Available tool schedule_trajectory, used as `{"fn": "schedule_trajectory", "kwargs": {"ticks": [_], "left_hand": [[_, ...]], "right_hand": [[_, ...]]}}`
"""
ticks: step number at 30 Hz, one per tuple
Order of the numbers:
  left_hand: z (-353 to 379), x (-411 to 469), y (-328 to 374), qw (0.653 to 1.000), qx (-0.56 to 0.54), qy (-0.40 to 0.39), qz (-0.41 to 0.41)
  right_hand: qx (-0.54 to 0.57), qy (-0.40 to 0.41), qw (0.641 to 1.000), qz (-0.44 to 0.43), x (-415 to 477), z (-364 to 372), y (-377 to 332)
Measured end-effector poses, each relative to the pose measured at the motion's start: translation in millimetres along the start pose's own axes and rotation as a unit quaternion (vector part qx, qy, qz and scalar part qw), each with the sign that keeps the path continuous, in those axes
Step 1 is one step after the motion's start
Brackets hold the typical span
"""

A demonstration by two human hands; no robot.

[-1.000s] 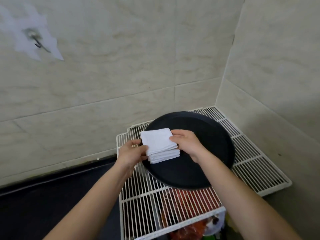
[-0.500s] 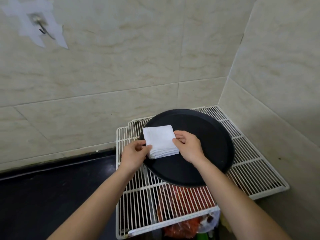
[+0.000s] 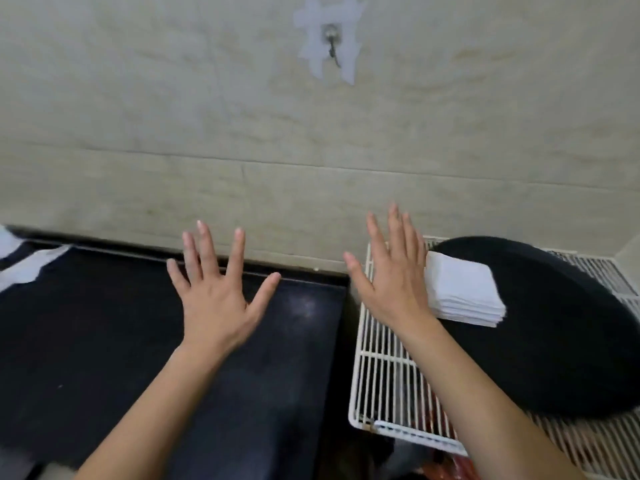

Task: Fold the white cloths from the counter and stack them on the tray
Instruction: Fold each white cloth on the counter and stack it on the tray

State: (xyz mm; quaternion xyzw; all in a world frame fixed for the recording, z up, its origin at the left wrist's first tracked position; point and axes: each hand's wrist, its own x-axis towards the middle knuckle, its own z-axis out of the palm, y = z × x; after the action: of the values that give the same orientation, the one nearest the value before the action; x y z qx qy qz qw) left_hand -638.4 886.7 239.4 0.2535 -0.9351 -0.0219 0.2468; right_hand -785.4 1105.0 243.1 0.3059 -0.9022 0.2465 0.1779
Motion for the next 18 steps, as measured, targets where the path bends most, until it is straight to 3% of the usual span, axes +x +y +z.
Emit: {"fn": "schedule_trajectory", "kwargs": {"ticks": [9,18], "left_hand": [[-75.1,-107.8,-216.2,0.98,0.136,0.001,-0.148],[-186.2,-217.3,-450.9,0.951,0.194,0.014,-0.241]], "right_hand": [[0.014,-0.121,0.975,-0.188,-29.2,106.5,-223.8],[0.03,-0.146,0.935,-0.322,-96.4,188.8,-491.1]]}}
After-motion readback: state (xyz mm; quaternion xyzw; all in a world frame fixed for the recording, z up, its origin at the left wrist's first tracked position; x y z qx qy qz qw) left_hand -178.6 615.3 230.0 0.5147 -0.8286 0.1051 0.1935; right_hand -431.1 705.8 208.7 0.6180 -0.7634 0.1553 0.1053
